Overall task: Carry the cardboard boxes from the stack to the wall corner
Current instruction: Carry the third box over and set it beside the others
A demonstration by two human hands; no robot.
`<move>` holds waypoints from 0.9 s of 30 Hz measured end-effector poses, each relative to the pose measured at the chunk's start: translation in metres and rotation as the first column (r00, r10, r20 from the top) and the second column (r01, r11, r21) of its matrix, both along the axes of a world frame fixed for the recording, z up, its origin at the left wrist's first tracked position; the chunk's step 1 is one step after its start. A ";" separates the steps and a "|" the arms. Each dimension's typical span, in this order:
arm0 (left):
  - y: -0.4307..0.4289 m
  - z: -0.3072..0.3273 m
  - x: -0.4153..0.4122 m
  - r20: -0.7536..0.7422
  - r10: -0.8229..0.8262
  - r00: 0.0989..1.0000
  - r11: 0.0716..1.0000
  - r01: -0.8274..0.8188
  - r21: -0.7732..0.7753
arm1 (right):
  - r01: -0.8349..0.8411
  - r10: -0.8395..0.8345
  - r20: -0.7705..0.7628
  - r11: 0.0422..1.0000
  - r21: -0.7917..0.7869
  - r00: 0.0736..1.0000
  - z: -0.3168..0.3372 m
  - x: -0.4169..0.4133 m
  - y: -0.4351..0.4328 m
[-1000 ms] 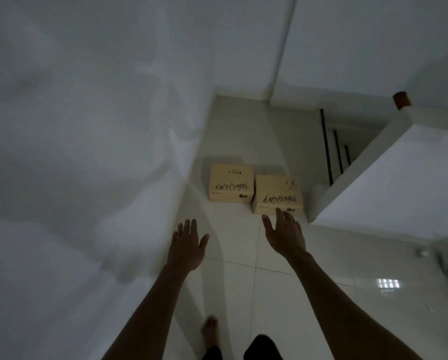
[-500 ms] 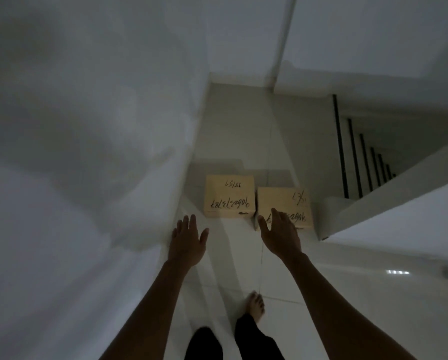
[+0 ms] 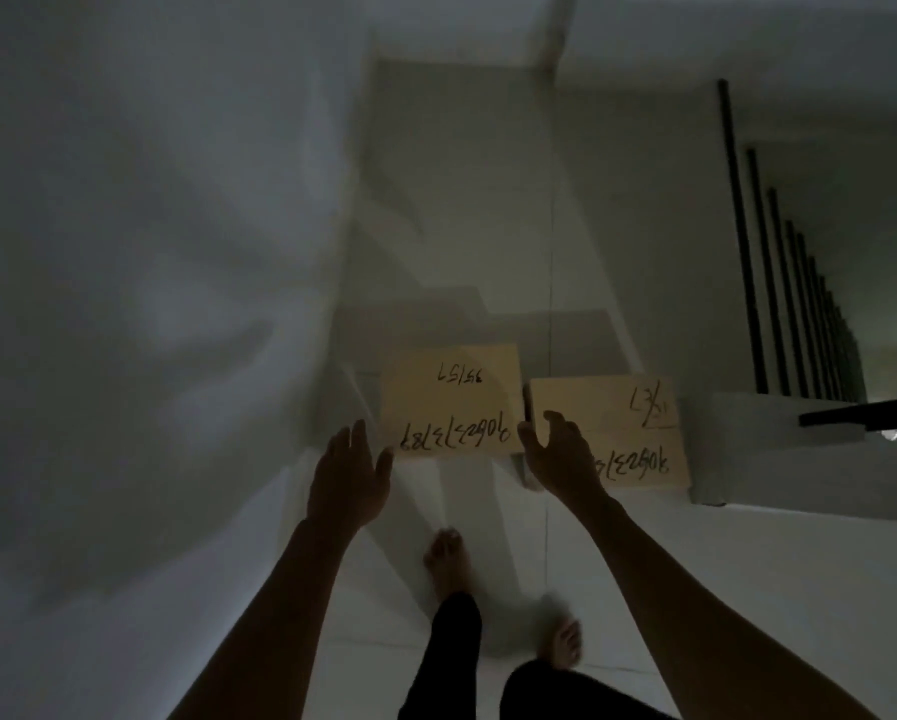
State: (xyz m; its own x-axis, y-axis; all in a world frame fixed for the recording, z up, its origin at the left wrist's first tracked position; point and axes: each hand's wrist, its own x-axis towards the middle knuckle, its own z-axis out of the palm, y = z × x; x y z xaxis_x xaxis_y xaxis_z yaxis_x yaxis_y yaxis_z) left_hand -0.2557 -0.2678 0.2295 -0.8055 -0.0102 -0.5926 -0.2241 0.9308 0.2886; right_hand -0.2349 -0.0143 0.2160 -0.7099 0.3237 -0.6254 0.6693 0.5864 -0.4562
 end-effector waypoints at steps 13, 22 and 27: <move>0.006 -0.288 -0.076 0.140 0.392 0.909 0.903 -0.409 0.127 | 0.001 0.000 -0.008 0.994 0.110 1.000 -0.276 -0.064 0.015; 0.013 -0.328 -0.090 0.140 0.603 0.785 0.766 -0.619 0.172 | 0.230 -0.223 -0.131 0.972 0.040 0.966 -0.312 -0.086 -0.005; 0.007 -0.321 -0.087 0.130 0.644 0.754 0.720 -0.654 0.230 | 0.189 -0.194 -0.106 0.980 -0.059 0.975 -0.312 -0.087 0.007</move>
